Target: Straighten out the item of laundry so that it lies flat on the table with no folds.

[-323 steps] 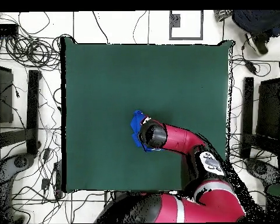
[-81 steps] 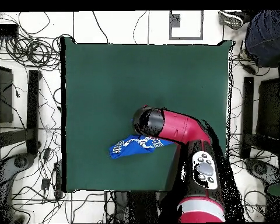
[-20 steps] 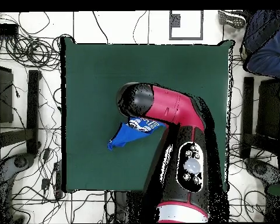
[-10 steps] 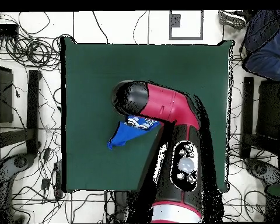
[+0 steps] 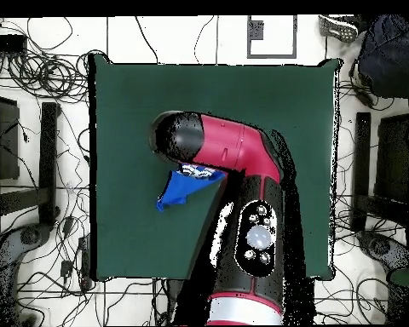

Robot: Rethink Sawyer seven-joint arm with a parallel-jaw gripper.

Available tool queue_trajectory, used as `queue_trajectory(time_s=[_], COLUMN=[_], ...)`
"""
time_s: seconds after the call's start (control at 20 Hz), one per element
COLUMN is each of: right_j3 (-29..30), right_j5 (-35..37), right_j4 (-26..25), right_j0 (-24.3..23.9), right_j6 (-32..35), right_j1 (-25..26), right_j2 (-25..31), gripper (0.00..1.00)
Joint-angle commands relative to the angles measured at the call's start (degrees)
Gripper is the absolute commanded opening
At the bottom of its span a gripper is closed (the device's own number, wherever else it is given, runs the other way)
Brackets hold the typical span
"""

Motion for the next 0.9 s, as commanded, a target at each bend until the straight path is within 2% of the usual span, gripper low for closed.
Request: queue_trajectory(time_s=[0.05,0.8,0.85,0.9], right_j3=[-1.11,0.21,0.40,0.49], right_j5=[4.94,-0.25,-0.43,-0.92], right_j4=[2.06,2.12,2.32,2.22], right_j0=[2.02,2.49,2.43,2.51], right_j6=[12.51,13.05,13.28,13.28], right_j1=[4.34,5.76,5.77,5.75], right_j2=[1.73,1.96,1.98,1.93], gripper=[0.00,0.00,1.00,1.00])
